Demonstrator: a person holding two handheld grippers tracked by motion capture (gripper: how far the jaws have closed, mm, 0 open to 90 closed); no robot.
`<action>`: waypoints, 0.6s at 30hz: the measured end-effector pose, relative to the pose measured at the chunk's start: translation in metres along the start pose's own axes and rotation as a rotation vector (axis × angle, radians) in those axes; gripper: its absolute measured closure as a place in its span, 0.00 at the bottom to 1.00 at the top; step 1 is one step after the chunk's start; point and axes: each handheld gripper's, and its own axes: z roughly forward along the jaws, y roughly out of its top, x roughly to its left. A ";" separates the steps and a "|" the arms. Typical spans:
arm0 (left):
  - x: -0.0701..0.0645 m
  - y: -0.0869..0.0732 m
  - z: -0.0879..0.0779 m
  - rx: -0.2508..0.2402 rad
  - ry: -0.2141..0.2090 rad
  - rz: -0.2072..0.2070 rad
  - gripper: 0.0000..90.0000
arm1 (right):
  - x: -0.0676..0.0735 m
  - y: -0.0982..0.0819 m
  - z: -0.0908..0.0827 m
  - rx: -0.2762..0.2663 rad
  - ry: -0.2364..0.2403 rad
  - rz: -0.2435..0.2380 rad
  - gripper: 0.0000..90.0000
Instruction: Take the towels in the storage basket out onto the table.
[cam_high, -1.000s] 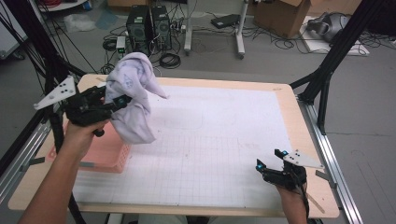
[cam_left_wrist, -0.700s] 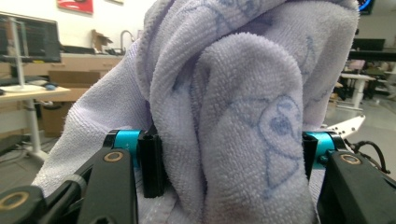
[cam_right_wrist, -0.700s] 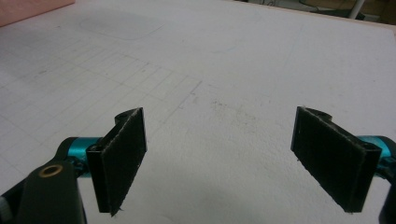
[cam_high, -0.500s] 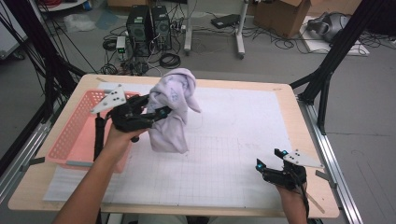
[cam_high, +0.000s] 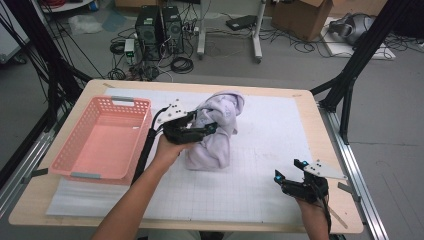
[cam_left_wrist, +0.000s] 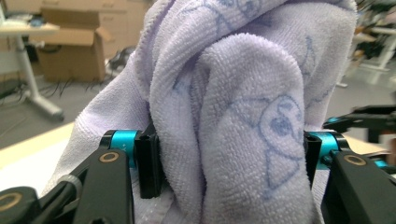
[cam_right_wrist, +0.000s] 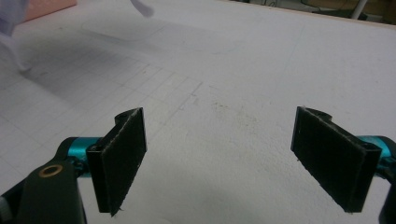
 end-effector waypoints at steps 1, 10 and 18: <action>0.001 -0.003 0.006 0.020 0.018 0.004 0.49 | 0.000 0.000 0.000 -0.001 0.002 0.001 0.19; 0.014 -0.024 0.029 0.182 0.156 -0.085 0.30 | -0.001 -0.001 0.001 0.005 0.005 0.000 0.19; 0.010 0.000 -0.003 0.067 0.162 -0.064 0.31 | -0.001 -0.001 0.000 0.004 0.003 0.002 0.19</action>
